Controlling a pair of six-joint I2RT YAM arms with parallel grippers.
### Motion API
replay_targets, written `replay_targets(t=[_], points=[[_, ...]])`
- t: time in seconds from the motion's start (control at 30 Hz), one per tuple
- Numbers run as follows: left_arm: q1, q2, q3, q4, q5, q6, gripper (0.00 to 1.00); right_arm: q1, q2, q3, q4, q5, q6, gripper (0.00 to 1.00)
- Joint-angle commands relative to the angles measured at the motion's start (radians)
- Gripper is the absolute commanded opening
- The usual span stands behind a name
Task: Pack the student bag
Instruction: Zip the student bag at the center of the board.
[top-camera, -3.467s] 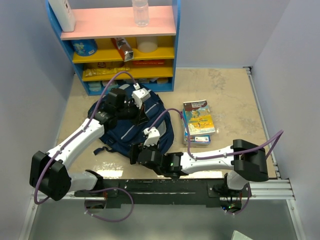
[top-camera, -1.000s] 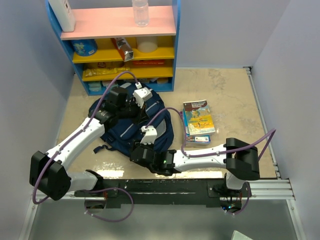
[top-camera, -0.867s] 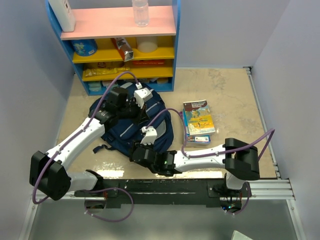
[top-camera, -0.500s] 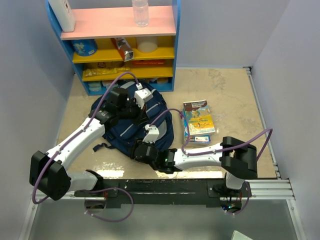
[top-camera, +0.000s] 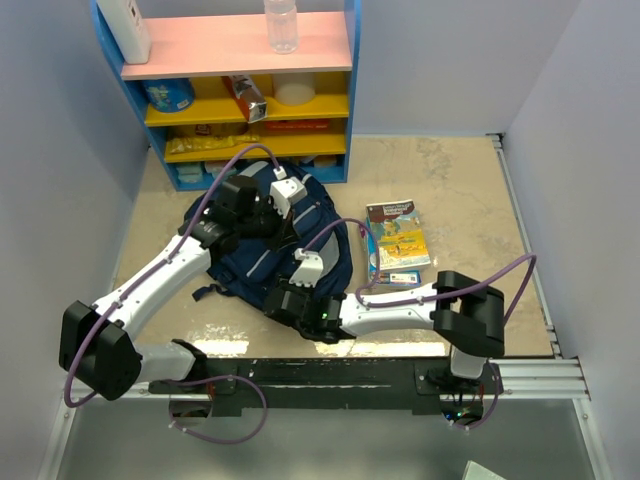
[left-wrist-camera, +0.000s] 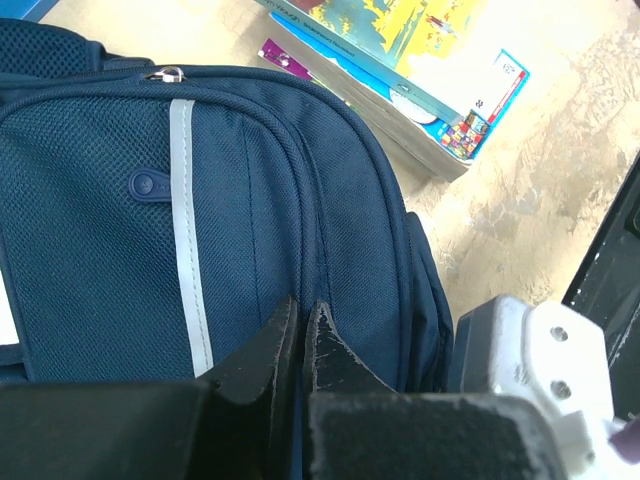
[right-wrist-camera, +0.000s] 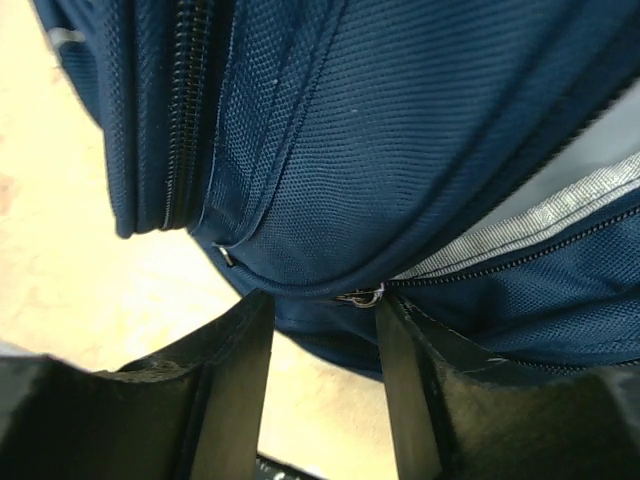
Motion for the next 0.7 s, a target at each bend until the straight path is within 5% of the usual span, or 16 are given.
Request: replay_targets(t=[0.0,0.3,0.67], points=[[-0.004,-0.026,0.093,0.121,0.034,-0.018,0.0,-0.008,0.069,0.062,-0.166,0.119,0.008,0.43],[-0.004,-0.032,0.072,0.114,0.024,0.002,0.0,-0.003,-0.01,0.041,-0.176,0.2,-0.006,0.07],[-0.004,-0.051,0.027,0.124,0.008,0.03,0.0,0.025,-0.167,-0.025,-0.202,0.233,-0.038,0.0]])
